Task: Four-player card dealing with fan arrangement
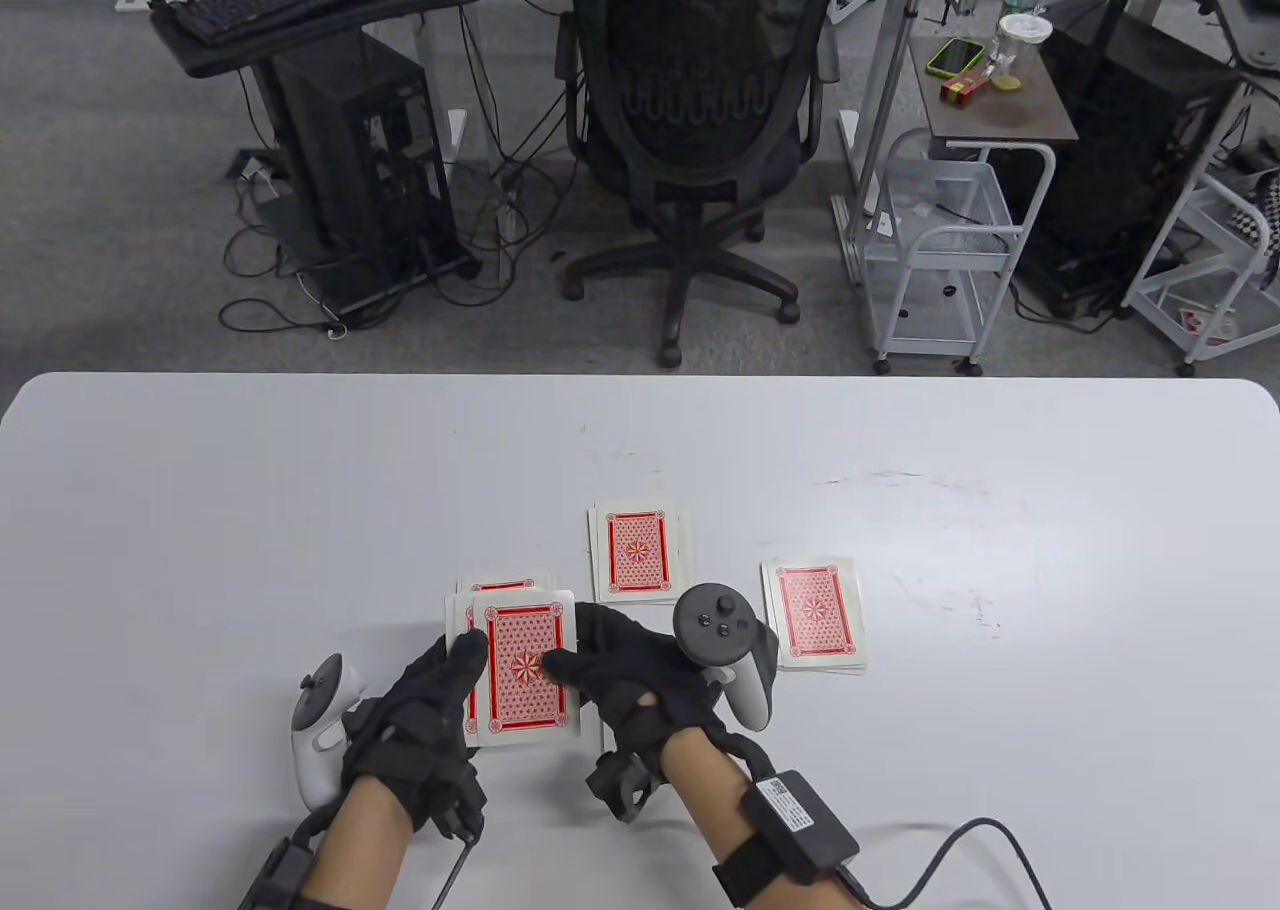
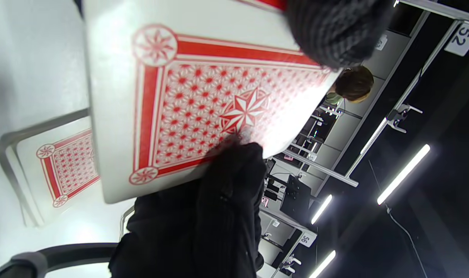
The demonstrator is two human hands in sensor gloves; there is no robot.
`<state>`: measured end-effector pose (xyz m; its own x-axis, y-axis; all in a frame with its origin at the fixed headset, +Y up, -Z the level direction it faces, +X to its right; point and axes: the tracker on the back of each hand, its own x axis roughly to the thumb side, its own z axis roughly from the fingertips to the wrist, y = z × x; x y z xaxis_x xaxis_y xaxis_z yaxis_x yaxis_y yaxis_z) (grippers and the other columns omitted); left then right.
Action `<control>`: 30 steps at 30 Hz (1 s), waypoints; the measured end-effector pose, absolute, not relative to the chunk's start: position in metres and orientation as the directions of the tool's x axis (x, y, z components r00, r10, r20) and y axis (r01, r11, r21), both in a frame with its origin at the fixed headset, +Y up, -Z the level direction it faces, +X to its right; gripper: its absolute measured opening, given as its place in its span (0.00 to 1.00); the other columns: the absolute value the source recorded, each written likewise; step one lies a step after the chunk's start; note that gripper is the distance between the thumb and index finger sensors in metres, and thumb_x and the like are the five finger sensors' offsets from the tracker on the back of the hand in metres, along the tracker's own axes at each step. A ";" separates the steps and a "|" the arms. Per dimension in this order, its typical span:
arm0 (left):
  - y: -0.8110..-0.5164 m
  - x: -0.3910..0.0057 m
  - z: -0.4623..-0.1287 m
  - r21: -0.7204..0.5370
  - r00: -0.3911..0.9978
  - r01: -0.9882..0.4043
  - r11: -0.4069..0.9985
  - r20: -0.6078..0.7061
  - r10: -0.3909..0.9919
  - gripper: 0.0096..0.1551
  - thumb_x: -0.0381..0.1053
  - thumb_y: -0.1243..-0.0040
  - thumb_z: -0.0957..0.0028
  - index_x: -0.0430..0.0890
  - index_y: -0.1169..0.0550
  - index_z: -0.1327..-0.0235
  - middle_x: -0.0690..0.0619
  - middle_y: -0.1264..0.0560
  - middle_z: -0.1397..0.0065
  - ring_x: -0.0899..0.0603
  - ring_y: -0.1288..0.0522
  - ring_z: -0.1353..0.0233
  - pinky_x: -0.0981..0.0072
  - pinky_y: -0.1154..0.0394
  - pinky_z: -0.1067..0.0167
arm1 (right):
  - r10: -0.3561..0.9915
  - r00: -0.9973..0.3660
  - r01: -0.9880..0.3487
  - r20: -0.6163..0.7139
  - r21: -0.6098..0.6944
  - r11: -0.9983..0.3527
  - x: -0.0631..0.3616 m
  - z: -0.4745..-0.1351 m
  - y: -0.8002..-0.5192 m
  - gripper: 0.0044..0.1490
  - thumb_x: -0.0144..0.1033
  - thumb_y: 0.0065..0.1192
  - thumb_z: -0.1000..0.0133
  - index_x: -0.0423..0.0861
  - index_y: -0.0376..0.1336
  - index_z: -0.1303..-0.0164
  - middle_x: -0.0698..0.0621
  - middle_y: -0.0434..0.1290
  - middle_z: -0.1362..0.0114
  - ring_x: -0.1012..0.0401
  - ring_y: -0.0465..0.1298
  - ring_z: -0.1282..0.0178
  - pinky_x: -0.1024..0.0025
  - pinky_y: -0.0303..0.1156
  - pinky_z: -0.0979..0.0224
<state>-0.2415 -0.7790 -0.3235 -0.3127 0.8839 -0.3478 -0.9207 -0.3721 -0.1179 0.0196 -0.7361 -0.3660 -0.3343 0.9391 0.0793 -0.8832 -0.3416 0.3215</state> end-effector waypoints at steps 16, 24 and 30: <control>-0.789 -0.332 -0.327 0.271 -0.378 -0.914 -0.303 -0.292 0.879 0.25 0.61 0.40 0.44 0.58 0.27 0.34 0.60 0.20 0.33 0.44 0.15 0.38 0.53 0.17 0.44 | 0.697 -0.717 -0.654 0.034 0.314 -0.688 -0.044 -0.449 -0.728 0.48 0.41 0.69 0.43 0.32 0.48 0.23 0.50 0.72 0.41 0.64 0.84 0.65 0.50 0.75 0.45; -0.790 -0.336 -0.330 0.268 -0.378 -0.915 -0.302 -0.301 0.876 0.25 0.61 0.40 0.44 0.58 0.27 0.34 0.60 0.21 0.33 0.44 0.16 0.37 0.53 0.17 0.43 | 0.238 -0.966 -0.199 0.100 0.298 -0.933 -0.093 -0.462 -0.753 0.50 0.46 0.71 0.44 0.31 0.51 0.24 0.53 0.75 0.46 0.67 0.84 0.69 0.55 0.77 0.45; -0.789 -0.328 -0.334 0.224 -0.340 -0.934 -0.279 -0.308 0.889 0.25 0.61 0.40 0.44 0.58 0.27 0.34 0.59 0.20 0.33 0.44 0.15 0.38 0.53 0.17 0.44 | 0.044 -0.987 -0.008 0.155 0.227 -0.974 -0.098 -0.455 -0.761 0.47 0.52 0.69 0.44 0.35 0.56 0.26 0.54 0.77 0.48 0.69 0.83 0.72 0.55 0.77 0.45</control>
<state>-0.3283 -0.7889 -0.3339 -0.3397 0.8888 -0.3078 -0.9337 -0.2792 0.2242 -0.0982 -0.7608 -0.4547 -0.9869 0.0443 0.1551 -0.0081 -0.9740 0.2266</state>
